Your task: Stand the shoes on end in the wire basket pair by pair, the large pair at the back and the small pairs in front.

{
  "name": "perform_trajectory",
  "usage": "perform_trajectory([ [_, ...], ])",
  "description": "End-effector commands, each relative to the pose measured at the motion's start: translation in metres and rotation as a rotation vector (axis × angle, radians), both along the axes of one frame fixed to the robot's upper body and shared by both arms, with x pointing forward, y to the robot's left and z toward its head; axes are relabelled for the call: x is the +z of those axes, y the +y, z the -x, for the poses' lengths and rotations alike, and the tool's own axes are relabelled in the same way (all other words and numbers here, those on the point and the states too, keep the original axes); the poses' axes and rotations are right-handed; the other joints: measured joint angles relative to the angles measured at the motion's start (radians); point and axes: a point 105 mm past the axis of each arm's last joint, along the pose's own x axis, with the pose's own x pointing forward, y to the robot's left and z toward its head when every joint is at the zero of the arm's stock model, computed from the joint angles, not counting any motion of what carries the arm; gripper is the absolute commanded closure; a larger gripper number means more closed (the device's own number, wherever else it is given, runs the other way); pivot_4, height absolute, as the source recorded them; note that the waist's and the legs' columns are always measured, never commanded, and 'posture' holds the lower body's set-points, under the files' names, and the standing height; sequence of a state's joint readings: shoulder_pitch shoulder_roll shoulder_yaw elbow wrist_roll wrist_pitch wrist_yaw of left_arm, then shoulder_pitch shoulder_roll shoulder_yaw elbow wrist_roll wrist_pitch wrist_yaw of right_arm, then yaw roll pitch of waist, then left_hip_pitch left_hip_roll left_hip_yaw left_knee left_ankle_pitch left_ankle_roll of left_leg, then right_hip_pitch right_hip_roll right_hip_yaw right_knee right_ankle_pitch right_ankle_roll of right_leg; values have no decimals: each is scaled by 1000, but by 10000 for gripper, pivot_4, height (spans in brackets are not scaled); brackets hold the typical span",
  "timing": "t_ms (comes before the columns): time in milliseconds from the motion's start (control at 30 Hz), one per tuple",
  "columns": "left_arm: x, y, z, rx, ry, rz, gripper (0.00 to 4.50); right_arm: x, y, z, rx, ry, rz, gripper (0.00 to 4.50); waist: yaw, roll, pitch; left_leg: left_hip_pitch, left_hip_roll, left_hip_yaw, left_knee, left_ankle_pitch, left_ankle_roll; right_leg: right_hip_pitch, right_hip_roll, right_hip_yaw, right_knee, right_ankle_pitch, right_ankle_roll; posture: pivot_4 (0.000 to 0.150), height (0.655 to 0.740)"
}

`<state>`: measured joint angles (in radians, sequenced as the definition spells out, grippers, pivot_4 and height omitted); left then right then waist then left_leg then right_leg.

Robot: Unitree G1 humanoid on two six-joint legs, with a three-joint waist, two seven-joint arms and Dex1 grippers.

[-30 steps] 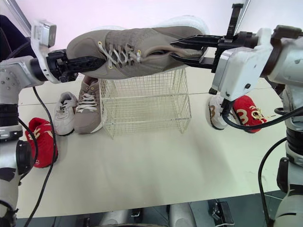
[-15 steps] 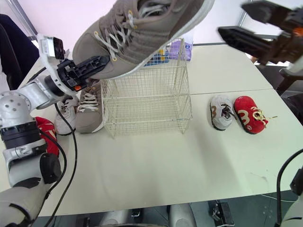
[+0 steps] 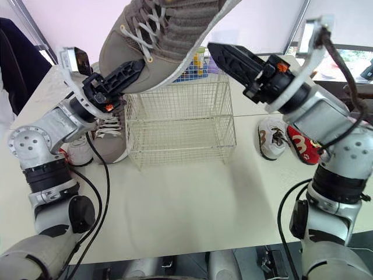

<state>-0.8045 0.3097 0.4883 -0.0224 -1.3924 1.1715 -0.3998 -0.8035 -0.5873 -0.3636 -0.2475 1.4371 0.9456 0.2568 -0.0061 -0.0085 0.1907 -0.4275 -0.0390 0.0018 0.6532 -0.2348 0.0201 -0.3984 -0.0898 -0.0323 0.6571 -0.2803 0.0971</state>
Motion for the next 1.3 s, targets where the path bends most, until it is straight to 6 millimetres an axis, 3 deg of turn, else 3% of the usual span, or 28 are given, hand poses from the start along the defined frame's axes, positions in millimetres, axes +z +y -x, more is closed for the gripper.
perform_trajectory([
  [33,9,-2,10,-18,-40,40,38008,16,1,2,15,-72,-21,359,-1,0,0,0,0,0,0,0,0,0,0,0,0,0,0,1500,7400],
  [400,-19,-5,11,3,76,17,38008,41,10,10,132,-160,-49,359,-4,0,0,0,0,0,-1,0,0,-1,0,0,0,0,0,1500,7400],
  [600,-21,-7,14,1,81,15,38008,40,19,6,156,-148,-25,359,-4,0,0,0,0,0,-1,0,0,-1,0,0,0,0,0,1500,7400],
  [700,-27,-11,21,-18,79,-21,38008,39,24,1,154,-140,-25,8463,-4,0,0,0,0,0,-1,0,0,0,0,0,-1,0,0,1500,7400],
  [800,-29,-14,25,-33,73,-41,38008,38,27,-2,152,-141,-18,21522,-5,0,0,0,0,0,-2,0,0,-1,0,0,-1,0,0,1500,7400],
  [867,-30,-15,27,-37,74,-47,38008,38,29,-3,152,-143,-16,26628,-4,0,0,0,0,0,-2,0,0,-1,0,0,-1,0,0,1500,7400],
  [1133,-35,-11,29,5,43,-123,38008,42,27,-2,149,-151,-12,28272,-4,0,0,0,0,0,-3,0,0,-1,0,0,-2,0,0,1500,7400],
  [1233,-33,-6,28,16,28,-153,23551,46,23,-1,148,-150,-25,28272,-5,0,0,0,0,0,-3,0,0,-1,0,0,-3,0,-1,1500,7400],
  [1300,-26,2,34,11,-36,-200,19385,51,18,-2,135,-159,-17,28272,-4,0,0,0,0,0,-3,0,0,-1,0,0,-3,0,-1,1500,7400],
])
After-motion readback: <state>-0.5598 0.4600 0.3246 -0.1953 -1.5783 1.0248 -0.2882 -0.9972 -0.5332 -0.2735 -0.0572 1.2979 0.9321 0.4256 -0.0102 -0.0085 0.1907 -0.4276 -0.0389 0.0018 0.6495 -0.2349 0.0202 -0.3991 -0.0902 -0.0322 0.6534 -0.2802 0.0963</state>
